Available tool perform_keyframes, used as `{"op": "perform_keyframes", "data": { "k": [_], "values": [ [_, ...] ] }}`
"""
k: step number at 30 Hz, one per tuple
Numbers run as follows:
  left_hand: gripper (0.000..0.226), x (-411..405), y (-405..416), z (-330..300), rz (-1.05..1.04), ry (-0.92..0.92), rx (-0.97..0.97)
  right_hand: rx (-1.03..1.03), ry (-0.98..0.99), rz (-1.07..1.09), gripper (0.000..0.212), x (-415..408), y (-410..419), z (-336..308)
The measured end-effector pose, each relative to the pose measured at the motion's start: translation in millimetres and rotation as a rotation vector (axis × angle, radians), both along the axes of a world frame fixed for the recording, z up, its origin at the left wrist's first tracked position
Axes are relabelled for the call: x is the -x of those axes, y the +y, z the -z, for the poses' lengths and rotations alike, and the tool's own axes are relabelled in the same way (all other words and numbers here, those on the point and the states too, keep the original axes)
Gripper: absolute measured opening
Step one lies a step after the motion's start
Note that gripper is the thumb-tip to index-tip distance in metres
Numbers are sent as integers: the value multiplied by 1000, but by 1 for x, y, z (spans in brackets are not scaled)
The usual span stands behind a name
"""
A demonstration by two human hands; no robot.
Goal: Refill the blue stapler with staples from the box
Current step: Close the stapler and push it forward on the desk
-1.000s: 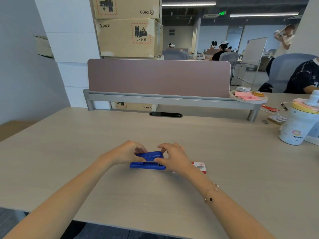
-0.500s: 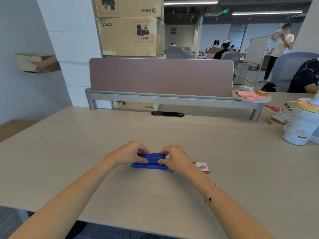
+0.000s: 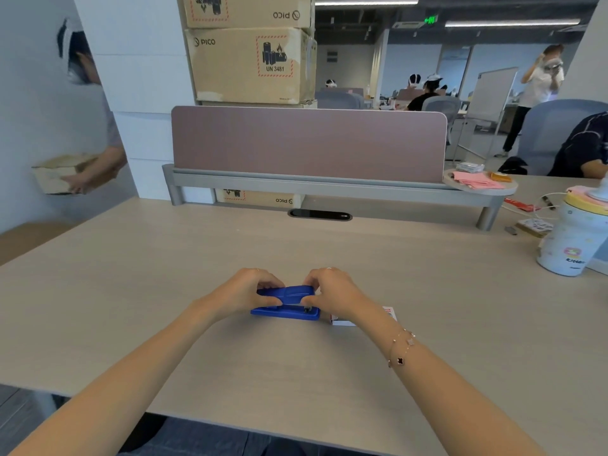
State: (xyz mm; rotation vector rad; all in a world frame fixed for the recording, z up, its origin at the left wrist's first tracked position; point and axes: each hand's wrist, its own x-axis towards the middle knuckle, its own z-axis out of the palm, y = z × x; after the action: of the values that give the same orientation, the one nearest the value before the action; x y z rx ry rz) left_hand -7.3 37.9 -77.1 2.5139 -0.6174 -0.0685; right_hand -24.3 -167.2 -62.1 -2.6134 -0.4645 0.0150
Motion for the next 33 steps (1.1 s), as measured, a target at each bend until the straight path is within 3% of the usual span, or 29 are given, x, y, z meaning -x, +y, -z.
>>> {"op": "perform_keyframes", "data": {
  "k": [3,7,14,22,27,33],
  "values": [
    [37,1,9,5,-62,-22,47,-45,62,-2,25,0,-2,0],
    [31,5,27,16,-78,70,144,-185,125,27,28,5,-8,14],
    [23,8,29,23,-91,134,293,65,88,26,37,5,-9,30],
    [23,9,30,26,-99,130,311,47,50,45,26,3,-6,34],
    [23,12,29,22,-91,115,312,128,-1,-2,31,0,-8,33],
    [38,-10,20,3,-109,97,380,111,-54,-40,33,-24,-20,15]
  ]
}}
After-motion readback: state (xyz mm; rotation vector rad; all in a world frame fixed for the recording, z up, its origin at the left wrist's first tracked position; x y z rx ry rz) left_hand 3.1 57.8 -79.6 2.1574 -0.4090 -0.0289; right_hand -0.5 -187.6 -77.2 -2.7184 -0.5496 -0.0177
